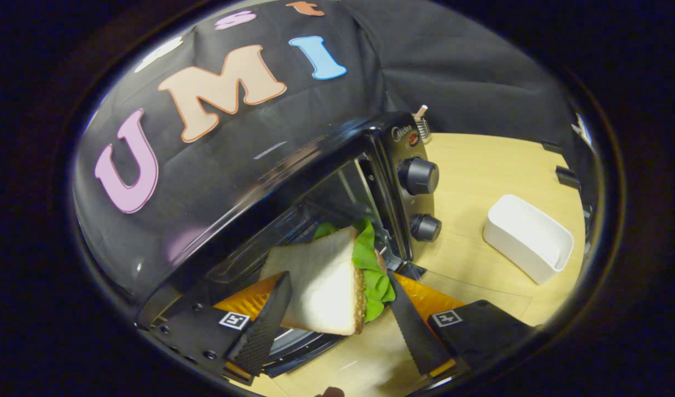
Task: Open the toaster oven, put the food inside, and close the toaster oven door.
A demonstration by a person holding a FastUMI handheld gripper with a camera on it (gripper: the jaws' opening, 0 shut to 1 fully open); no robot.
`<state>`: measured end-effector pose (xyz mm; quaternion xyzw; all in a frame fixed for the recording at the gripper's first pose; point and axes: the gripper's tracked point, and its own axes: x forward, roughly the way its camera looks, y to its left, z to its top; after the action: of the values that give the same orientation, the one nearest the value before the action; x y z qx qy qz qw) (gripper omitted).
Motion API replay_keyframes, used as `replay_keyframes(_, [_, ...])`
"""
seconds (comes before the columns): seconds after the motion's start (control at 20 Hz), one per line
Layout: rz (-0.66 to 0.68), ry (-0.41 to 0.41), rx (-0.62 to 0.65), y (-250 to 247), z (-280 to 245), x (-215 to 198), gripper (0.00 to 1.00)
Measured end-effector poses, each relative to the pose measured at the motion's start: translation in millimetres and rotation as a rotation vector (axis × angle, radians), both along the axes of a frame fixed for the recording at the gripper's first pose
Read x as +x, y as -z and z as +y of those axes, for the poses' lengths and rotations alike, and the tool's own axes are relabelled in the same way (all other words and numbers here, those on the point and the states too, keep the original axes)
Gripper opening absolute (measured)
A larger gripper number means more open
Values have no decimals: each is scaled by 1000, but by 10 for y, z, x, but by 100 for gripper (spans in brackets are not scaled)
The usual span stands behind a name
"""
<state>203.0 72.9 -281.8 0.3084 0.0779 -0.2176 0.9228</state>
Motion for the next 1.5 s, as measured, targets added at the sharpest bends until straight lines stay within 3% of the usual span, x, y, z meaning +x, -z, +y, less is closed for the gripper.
replay_keyframes(0.2, [-137,-63,181,-9,97,126,100])
replay_keyframes(0.35, [-161,-114,190,-15,175,219,100])
replay_keyframes(0.55, [-200,-61,120,-187,97,83,100])
replay_keyframes(0.7, [-261,-65,126,-266,136,3,99])
replay_keyframes(0.9, [-302,-80,240,-161,180,-3,99])
replay_keyframes(1.05, [-227,-52,272,116,166,-26,99])
replay_keyframes(1.25, [-249,7,477,188,230,-2,100])
replay_keyframes(1.5, [-316,11,392,-144,270,-256,100])
